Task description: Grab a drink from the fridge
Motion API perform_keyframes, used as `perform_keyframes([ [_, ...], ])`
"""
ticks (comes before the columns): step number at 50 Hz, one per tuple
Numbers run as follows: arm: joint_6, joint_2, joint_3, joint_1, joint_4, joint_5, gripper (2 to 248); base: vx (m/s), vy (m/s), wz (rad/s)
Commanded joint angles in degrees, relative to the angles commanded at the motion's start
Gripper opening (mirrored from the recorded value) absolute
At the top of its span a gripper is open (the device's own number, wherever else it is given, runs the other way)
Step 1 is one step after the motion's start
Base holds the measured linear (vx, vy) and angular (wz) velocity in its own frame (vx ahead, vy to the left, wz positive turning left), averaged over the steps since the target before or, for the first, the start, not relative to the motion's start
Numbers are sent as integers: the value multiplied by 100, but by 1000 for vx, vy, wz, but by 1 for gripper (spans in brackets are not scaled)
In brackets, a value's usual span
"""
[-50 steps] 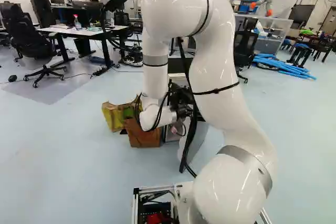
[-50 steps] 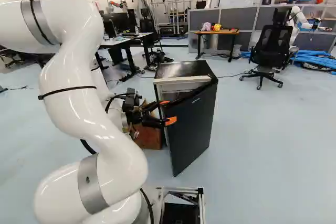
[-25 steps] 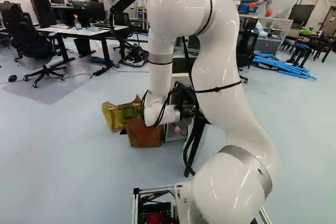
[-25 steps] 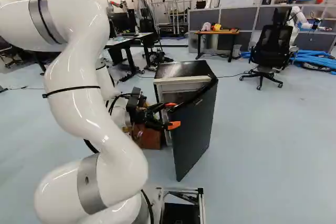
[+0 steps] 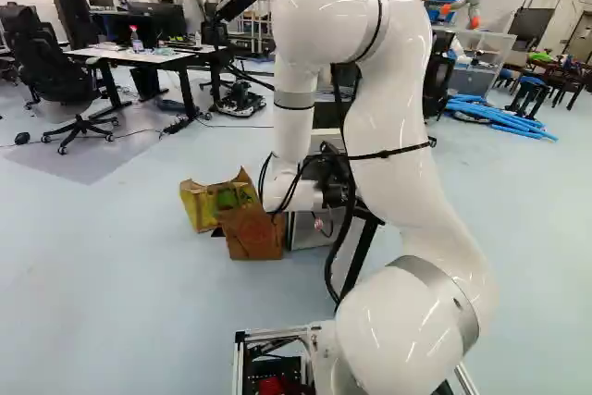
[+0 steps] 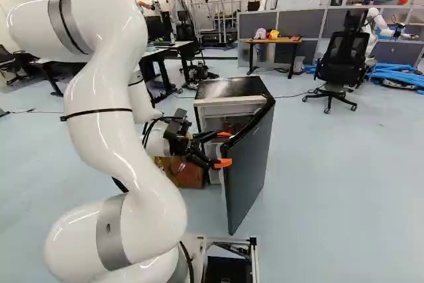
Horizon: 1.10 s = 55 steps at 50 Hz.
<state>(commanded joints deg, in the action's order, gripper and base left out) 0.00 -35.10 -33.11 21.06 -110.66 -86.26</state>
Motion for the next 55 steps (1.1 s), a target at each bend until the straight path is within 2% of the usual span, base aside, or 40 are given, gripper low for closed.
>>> perform_keyframes([
  [38,0,-25,-535,-1023,-628,334,247,0,0,0],
  [55,0,-62,-878,-1487,-655,334,247,0,0,0],
])
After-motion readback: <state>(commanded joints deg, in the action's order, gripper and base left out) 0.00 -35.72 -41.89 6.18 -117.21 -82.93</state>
